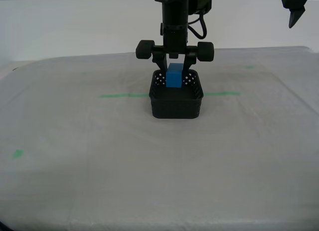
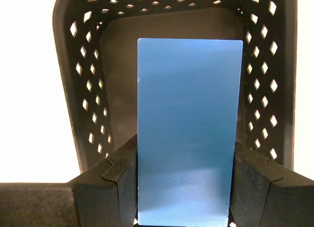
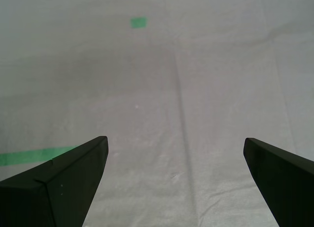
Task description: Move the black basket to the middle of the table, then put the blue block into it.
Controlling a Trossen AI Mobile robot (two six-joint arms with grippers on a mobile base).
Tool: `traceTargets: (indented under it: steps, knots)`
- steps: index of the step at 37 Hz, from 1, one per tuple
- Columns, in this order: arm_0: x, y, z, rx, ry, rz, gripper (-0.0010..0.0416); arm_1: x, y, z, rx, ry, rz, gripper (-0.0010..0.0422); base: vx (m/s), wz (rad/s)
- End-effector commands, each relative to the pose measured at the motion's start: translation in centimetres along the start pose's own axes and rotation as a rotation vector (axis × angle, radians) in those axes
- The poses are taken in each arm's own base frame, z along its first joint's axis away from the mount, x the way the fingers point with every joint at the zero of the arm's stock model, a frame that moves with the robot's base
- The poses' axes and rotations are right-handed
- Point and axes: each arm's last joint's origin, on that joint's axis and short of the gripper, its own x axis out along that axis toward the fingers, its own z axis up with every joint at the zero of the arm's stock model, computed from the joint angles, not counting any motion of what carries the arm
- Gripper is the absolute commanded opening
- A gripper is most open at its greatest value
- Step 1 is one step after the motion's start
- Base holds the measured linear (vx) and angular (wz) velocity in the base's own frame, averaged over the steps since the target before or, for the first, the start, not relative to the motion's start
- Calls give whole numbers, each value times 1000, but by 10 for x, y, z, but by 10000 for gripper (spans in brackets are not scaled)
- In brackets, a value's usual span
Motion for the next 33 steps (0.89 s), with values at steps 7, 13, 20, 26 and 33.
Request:
traceTargets:
  steps: [7,13,20,26,33]
  knots:
    - [0,0,0,-1,0,-1,387,0,1,0,15,-8,31,161,0,0]
    - [0,0,0,-1,-2,-1,387,0,1,0,12,-8,31,190,0,0]
    - [0,0,0,-1,-2,-1,387,0,1,0,9,-6,32,223,0,0]
    - [0,0,0,-1,-3,-1,387,0,1,-1,-18,-5,32,261,0,0]
    - [0,0,0,-1,-3,-1,387,-1,1,-1,-12,-5,32,333,0,0]
